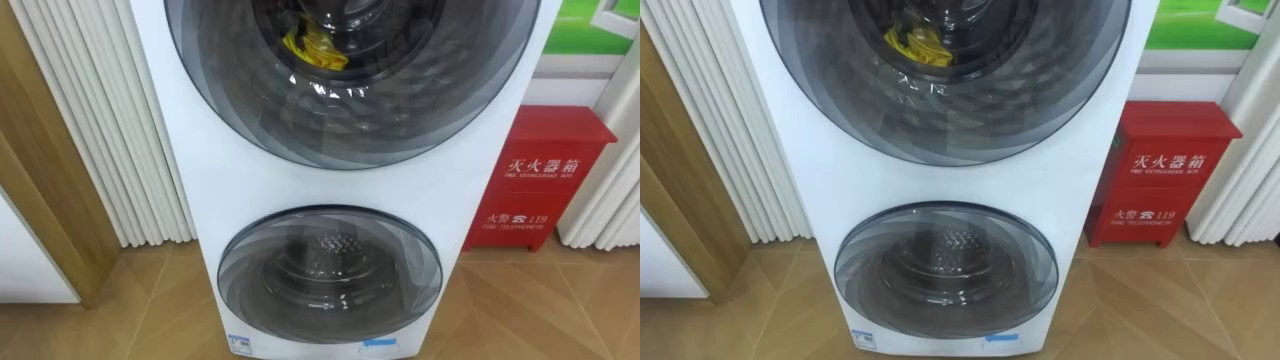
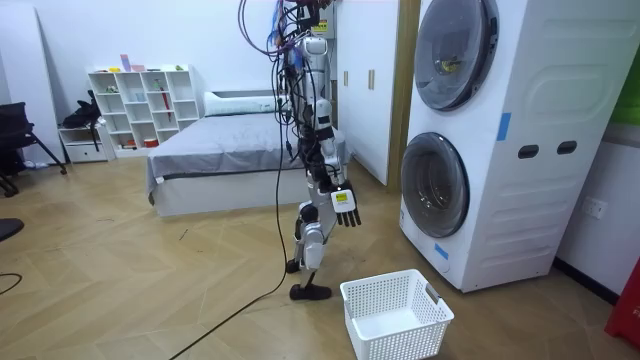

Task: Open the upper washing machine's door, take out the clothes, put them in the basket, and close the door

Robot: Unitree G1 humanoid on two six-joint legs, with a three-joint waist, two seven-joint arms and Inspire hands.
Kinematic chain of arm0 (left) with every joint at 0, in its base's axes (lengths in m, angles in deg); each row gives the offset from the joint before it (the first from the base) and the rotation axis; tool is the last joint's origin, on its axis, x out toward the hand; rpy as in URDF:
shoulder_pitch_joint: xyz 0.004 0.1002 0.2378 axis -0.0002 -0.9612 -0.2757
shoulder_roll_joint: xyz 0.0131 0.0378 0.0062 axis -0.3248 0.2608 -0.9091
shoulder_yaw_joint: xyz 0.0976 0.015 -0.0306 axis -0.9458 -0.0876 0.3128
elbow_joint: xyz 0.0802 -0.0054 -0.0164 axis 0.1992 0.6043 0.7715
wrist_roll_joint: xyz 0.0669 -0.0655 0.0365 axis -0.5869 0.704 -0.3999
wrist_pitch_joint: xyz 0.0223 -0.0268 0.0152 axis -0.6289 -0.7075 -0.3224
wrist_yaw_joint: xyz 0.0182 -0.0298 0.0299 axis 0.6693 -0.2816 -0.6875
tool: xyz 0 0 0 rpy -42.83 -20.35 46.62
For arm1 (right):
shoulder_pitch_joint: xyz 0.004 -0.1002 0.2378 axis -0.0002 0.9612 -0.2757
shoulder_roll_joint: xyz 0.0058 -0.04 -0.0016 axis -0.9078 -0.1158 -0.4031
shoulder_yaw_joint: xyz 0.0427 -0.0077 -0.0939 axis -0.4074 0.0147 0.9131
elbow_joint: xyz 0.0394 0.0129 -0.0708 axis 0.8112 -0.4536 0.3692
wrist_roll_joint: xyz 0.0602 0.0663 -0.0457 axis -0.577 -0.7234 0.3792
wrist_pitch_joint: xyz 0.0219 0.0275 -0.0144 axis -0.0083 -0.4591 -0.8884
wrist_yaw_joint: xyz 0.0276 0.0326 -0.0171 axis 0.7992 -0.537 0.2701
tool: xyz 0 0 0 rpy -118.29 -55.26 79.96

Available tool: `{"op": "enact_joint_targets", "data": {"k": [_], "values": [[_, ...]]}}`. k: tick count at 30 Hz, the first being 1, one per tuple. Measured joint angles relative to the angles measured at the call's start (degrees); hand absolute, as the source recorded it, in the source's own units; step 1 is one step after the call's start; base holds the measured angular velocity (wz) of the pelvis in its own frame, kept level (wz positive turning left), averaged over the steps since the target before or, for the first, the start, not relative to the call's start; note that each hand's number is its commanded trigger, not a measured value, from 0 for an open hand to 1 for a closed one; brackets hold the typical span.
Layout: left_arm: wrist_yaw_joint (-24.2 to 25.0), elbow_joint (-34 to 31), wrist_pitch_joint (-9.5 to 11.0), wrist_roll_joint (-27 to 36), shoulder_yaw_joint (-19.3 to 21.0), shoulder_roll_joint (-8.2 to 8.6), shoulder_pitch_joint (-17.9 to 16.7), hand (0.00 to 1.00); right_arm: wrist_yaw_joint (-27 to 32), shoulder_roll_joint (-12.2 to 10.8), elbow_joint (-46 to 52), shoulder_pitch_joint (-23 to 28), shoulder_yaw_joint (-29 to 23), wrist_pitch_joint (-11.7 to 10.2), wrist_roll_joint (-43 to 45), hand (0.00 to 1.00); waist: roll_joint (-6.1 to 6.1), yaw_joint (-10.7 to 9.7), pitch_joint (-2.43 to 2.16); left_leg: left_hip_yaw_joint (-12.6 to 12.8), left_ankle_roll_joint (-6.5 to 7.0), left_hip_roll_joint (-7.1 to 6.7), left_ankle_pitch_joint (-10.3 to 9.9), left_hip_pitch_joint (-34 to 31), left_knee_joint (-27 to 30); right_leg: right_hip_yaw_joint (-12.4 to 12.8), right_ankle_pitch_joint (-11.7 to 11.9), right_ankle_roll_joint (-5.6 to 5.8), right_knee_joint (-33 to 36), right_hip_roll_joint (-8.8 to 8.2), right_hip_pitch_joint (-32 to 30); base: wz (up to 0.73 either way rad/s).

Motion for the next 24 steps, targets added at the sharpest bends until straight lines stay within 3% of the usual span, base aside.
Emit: {"op": "enact_joint_targets", "data": {"k": [14, 20, 24], "values": [[0.43, 0.07, 0.0, 0.06, 0.09, -0.02, -0.11, 0.0, 0.01, 0.0, 0.09, 0.04, -0.05, 0.01, -0.03, 0.0, -0.26, 0.02, 0.2, -0.03, 0.0, 0.01, 0.0, -0.12, 0.07, -0.17, 0.0, 0.0, 0.04, 0.0, 0.09, 0.0], [2.58, -0.1, 0.27, -0.05, 0.57, -0.15, -0.15, 0.0, 0.93, -0.02, 0.92, -0.52, -0.65, 0.25, 0.32, 0.0, -0.44, 0.24, -0.06, -0.04, 0.01, -0.02, 0.0, 0.03, 0.55, -0.2, 0.0, 0.0, 0.09, -0.11, 0.23, 0.0], [2.95, -1.23, 0.84, -0.12, 0.59, -0.28, -0.34, 0.0, 3.25, 0.09, 11.16, -0.57, -2.9, 1.63, 1.49, 0.0, -0.38, 0.29, 0.16, -0.05, 0.05, -0.06, 0.07, -0.11, 0.57, -0.03, 0.0, 0.0, 0.26, -0.16, 0.04, -0.05]]}}
